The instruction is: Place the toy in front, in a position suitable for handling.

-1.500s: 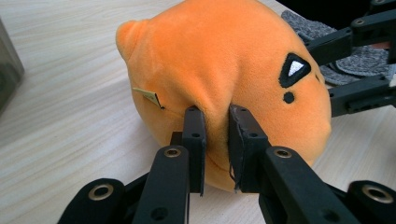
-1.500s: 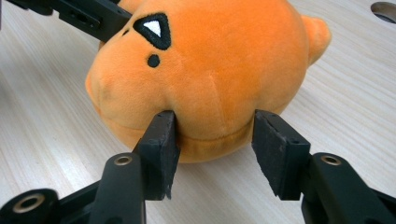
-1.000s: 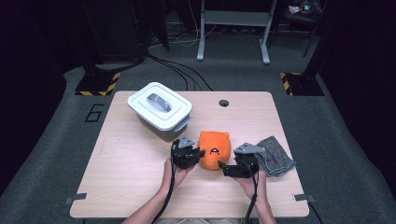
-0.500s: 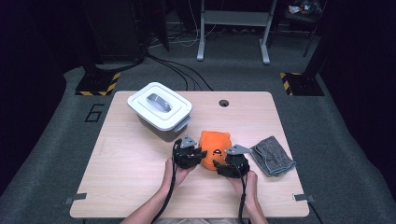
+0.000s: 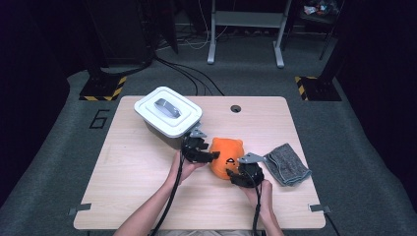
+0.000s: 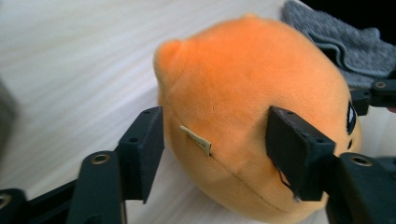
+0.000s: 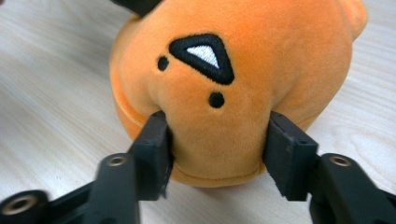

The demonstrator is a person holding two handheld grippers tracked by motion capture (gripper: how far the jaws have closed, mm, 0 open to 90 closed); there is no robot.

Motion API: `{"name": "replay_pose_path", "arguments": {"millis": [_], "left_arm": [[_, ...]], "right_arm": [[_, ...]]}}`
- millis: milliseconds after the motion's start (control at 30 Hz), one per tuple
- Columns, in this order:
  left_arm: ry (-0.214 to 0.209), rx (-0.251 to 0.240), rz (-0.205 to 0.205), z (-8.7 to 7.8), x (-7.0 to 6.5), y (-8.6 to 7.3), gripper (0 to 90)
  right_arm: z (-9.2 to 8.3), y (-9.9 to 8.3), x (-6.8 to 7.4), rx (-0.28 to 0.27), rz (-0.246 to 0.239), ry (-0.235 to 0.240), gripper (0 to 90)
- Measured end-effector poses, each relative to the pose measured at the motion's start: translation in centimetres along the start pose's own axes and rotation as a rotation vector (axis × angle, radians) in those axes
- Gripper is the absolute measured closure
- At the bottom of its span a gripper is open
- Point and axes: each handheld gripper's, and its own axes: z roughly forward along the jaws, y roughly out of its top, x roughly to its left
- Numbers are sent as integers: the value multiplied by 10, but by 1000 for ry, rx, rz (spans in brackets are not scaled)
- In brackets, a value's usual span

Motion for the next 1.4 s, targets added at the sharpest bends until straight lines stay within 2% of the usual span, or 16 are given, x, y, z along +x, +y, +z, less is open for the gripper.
{"name": "replay_pose_path", "arguments": {"millis": [67,200,233,333,400,433,500,567,600,667,767,900,1100,1133,1367,1400], "left_arm": [[-17,1,5,2,-1,-1,482],[4,0,19,6,-6,-3,682],[8,2,37,5,-6,-3,716],[21,-12,51,1,-8,-2,769],[29,-24,59,-3,-8,-2,783],[23,-37,46,-6,-10,-2,785],[30,-62,48,-13,-12,-1,784],[36,-84,46,-19,-16,1,783],[46,-99,58,-23,-18,2,782],[49,-130,48,-30,-23,3,780],[61,-147,65,-40,-29,5,780],[66,-169,42,-46,-34,4,780],[84,-170,15,-44,-36,-7,780],[83,-171,6,-43,-37,-10,780],[91,-144,-43,-24,-37,-30,780],[91,-138,-47,-21,-36,-33,781]], "right_arm": [[1,-1,-1,7,-4,6,533],[2,0,-2,-4,-4,8,605],[1,0,-2,-11,-1,9,623],[-1,1,-2,-31,-10,6,651],[-4,4,-2,-36,-25,10,658],[-5,5,-2,-47,-34,8,658],[-9,8,-3,-48,-46,13,658],[-14,13,-3,-56,-70,14,657],[-17,16,-3,-60,-81,18,656],[-24,22,-4,-69,-120,17,652],[-34,32,-5,-71,-157,16,651],[-43,41,-5,-55,-209,19,651],[-40,44,-10,-23,-262,56,647],[-38,44,-12,-23,-284,62,646],[-19,36,-27,36,-312,115,632],[-16,34,-27,58,-294,118,630]]}}
